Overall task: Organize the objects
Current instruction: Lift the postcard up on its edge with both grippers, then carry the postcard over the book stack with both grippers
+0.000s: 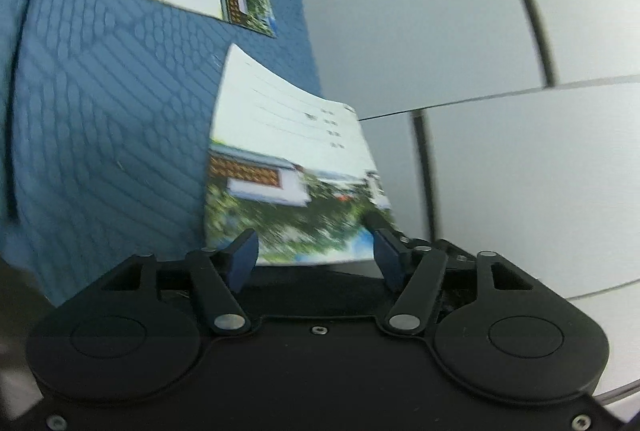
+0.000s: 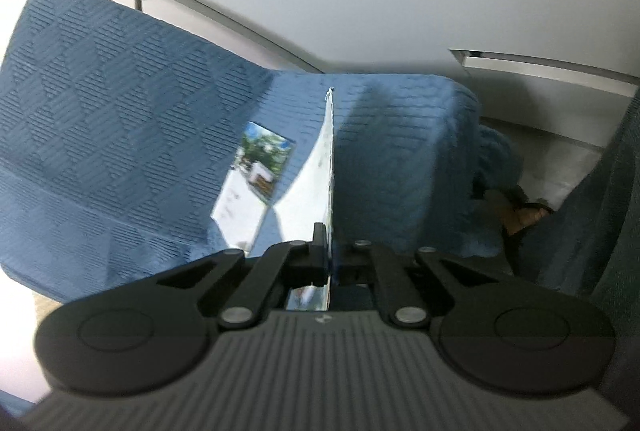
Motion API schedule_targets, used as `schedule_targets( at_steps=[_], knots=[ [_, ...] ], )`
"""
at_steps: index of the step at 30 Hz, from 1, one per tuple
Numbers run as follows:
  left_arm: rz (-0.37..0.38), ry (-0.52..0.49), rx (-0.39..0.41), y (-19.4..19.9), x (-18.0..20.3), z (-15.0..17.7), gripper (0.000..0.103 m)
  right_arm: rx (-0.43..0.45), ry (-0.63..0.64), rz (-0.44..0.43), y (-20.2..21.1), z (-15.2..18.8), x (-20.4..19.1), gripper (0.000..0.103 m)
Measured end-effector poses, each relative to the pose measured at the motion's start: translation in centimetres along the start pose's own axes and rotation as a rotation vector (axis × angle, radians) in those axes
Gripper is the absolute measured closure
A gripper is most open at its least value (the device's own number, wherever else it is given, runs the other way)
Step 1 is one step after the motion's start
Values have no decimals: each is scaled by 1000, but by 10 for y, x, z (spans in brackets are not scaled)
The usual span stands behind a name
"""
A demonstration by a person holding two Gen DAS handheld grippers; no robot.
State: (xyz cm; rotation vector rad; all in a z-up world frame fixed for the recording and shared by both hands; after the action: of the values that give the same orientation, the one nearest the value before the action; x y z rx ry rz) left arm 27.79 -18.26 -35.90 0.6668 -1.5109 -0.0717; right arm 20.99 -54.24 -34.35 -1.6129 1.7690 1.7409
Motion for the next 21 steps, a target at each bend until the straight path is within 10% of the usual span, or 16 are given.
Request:
schedule_targets(
  at_steps=[7, 21],
  knots=[
    [191, 192, -32, -3, -17, 9, 33, 2, -37, -20, 6, 5, -30, 98],
    [204, 421, 43, -25, -61, -1, 39, 9, -92, -46, 19, 15, -52, 98]
  ],
)
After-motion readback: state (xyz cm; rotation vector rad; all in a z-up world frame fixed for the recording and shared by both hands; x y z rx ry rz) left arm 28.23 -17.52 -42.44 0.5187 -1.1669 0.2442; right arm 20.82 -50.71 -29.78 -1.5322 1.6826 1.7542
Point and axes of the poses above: each gripper's, at about its wrist camera, not at the fingertips, and y roughly against the way its jaws point, x to its right, z to its underside, the point moved 1 cm from there along -y, roughly the way its jaws point
